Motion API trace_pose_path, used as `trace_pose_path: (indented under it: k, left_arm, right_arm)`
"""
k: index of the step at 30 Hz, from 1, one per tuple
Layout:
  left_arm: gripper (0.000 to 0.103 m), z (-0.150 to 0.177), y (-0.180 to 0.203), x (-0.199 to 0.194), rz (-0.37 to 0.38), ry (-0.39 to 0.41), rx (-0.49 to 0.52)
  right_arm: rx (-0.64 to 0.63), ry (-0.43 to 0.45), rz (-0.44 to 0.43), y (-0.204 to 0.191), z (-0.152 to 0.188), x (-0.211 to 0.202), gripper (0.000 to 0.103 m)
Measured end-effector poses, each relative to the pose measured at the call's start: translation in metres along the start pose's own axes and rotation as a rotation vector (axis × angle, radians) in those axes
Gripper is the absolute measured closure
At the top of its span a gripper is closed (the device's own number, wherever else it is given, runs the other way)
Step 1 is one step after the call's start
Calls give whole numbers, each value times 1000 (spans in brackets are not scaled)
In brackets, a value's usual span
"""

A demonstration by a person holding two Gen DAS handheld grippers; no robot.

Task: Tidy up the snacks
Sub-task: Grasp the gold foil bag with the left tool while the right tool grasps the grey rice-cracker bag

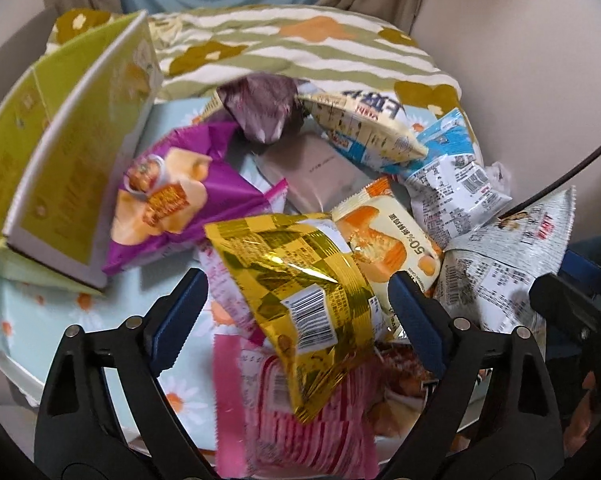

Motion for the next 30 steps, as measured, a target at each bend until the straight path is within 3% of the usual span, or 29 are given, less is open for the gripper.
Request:
trace_pose_path:
  k: [3,5,22,24,26,30]
  left_arm:
    - [24,3,1,11,11,-33,-14]
    - [26,4,1,16,19,-40,-27]
    - [31,4,0,2,3,-10,-5]
    - [31,3,-1,0,3,-3,-2]
    - [31,3,-1,-2,3,1,0]
    - [31,5,-3,-4,8,6,3]
  right_arm:
    - [-27,-26,-29,-1,-2,12,1]
    - [-37,-41,-44,0,-2,17,1]
    - [-120,-136,-137,-9,2,54,1]
    - [-126,-143,-142,-11,3,56,4]
    - [-130,-161,-155,-13,5,59,19]
    - [-117,-175,-141,-13,8,62,31]
Point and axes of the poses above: each gripper's, at about its wrist camera, not at the fingertips, and x roughly the way its jaws point, y to its right, z to its underside, the point moved 8 cm from there along x, roughly the way its jaws point, and after that the axes turned 4 degrees about -y, right-handed, at the moved point
